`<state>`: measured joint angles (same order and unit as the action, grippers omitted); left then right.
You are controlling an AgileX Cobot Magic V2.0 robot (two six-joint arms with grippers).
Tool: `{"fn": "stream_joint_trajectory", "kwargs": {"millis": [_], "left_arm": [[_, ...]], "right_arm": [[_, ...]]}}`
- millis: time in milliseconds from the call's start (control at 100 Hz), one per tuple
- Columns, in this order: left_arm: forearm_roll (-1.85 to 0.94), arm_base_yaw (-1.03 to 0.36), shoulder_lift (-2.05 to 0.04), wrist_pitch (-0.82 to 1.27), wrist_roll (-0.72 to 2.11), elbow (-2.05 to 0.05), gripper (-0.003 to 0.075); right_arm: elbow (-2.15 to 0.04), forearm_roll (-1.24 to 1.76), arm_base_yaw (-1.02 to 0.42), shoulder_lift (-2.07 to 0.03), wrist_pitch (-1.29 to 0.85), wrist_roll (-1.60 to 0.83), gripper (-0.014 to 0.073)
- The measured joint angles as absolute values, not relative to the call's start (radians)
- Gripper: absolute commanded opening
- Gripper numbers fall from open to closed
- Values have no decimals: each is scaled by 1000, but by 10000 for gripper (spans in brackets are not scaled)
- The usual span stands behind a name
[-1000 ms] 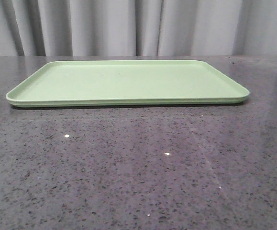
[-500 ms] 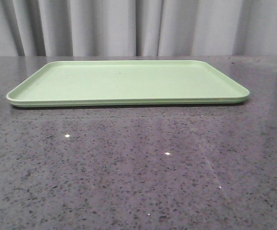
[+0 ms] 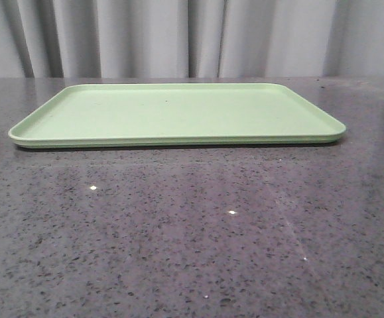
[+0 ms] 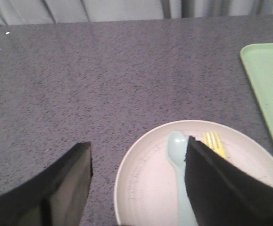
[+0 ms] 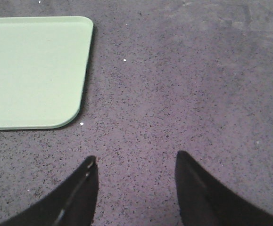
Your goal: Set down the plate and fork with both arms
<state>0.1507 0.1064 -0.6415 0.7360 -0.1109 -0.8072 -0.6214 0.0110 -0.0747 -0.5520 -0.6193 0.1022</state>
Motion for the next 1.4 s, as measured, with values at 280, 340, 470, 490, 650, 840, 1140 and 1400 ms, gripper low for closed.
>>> {"fn": "stream_joint_trajectory", "kwargs": {"millis": [280, 340, 470, 490, 650, 840, 1140, 1400], "left_arm": [[164, 192, -777, 753, -115, -831, 420], [164, 194, -814, 753, -115, -831, 420], [164, 196, -900, 753, -115, -831, 420], [164, 196, -910, 753, -115, -831, 420], [164, 198, -1014, 753, -115, -831, 420], [169, 198, -1115, 753, -115, -831, 420], [178, 198, -1236, 749, -115, -831, 420], [178, 198, -1298, 753, -115, -832, 419]], "right_arm": [[-621, 11, -75, -552, -619, 102, 391], [-621, 11, -75, -552, -619, 102, 391], [-621, 13, -75, -552, -619, 102, 391], [-621, 13, -75, -552, -619, 102, 391], [-621, 13, -75, -552, -619, 102, 391], [-621, 13, -75, -552, -619, 102, 391], [-621, 13, -75, -552, -619, 102, 391], [-621, 15, -75, -552, -619, 102, 391]]}}
